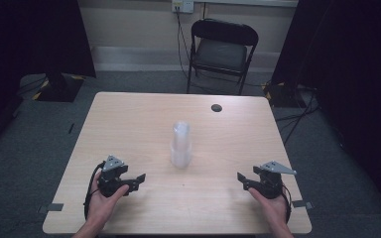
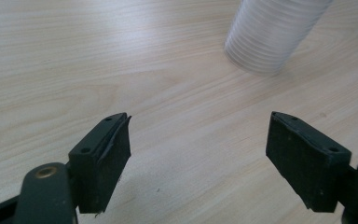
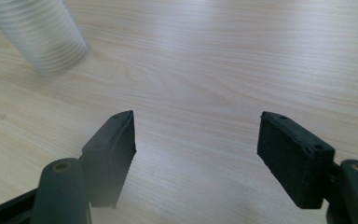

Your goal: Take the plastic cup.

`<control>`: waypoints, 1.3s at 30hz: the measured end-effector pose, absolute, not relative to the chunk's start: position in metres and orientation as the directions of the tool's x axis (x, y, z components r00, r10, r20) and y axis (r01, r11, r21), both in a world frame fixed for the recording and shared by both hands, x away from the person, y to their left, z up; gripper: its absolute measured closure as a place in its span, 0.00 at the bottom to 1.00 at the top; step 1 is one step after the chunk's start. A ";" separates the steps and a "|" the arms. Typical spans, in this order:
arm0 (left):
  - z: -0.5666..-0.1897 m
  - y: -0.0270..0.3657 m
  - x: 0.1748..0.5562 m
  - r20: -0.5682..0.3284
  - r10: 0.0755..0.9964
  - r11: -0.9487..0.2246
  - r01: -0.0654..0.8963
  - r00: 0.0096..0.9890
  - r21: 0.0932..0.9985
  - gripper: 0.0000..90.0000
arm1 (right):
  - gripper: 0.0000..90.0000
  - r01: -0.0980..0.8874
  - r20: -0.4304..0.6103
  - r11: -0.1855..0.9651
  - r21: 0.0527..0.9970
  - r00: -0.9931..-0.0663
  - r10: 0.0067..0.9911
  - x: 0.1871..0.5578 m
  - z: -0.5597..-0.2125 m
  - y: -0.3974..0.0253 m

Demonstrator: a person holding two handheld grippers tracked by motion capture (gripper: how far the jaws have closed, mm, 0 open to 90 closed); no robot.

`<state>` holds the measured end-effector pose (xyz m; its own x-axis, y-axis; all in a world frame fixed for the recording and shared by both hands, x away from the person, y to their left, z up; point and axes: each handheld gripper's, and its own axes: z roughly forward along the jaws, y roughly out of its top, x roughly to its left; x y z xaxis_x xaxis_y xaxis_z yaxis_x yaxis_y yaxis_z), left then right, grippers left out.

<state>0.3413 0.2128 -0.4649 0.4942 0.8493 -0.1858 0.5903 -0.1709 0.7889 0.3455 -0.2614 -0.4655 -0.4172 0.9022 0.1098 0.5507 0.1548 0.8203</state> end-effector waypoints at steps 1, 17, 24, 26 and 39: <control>-0.464 0.212 0.341 -0.184 0.847 -0.171 0.583 0.499 0.794 0.26 | 0.30 0.554 0.112 0.155 0.818 -0.418 0.901 0.345 -0.465 -0.261; -0.449 0.191 0.342 -0.118 0.775 -0.262 0.486 0.620 0.834 0.21 | 0.32 0.541 0.130 0.180 0.821 -0.484 0.865 0.341 -0.463 -0.253; -0.438 0.185 0.332 -0.107 0.767 -0.236 0.434 0.633 0.869 0.24 | 0.31 0.541 0.135 0.182 0.821 -0.494 0.859 0.336 -0.461 -0.250; -0.432 0.184 0.333 -0.105 0.765 -0.230 0.422 0.636 0.877 0.23 | 0.31 0.538 0.139 0.176 0.824 -0.494 0.858 0.334 -0.461 -0.249; -0.395 0.161 0.349 -0.072 0.698 -0.242 0.330 0.712 0.913 0.18 | 0.30 0.534 0.137 0.194 0.823 -0.517 0.845 0.337 -0.461 -0.243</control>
